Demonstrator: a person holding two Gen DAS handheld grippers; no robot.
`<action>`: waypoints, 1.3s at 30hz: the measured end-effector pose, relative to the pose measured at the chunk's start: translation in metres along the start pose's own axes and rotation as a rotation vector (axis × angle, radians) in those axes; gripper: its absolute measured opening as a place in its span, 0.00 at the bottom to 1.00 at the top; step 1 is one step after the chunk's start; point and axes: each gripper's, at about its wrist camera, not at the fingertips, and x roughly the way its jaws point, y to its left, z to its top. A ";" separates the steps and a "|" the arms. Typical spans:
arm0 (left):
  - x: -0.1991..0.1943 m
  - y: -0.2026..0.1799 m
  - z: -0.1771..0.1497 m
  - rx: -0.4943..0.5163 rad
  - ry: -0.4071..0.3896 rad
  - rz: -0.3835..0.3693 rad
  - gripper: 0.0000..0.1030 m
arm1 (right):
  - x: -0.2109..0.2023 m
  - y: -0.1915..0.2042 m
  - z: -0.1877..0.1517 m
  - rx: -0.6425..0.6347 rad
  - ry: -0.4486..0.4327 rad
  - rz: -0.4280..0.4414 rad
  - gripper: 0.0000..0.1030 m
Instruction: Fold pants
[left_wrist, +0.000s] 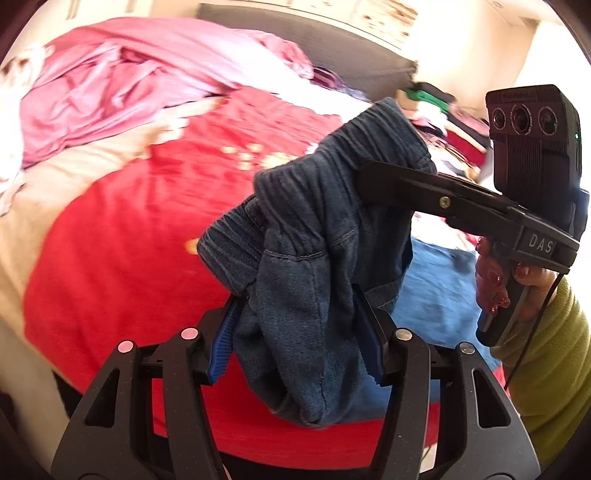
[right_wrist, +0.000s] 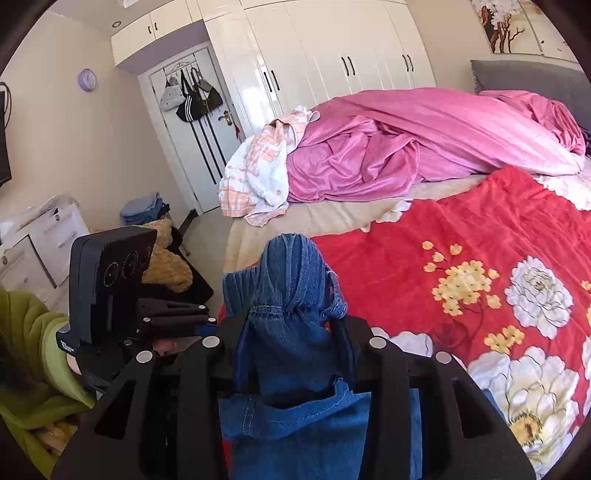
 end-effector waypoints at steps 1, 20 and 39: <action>0.001 0.008 0.000 -0.021 0.001 0.009 0.47 | 0.011 -0.001 0.005 -0.002 0.014 0.005 0.36; -0.028 0.082 -0.009 -0.150 -0.044 0.149 0.54 | 0.046 -0.020 0.003 0.132 0.091 -0.121 0.68; 0.037 -0.137 0.052 0.359 0.027 -0.150 0.76 | -0.271 0.027 -0.210 0.616 -0.189 -0.861 0.94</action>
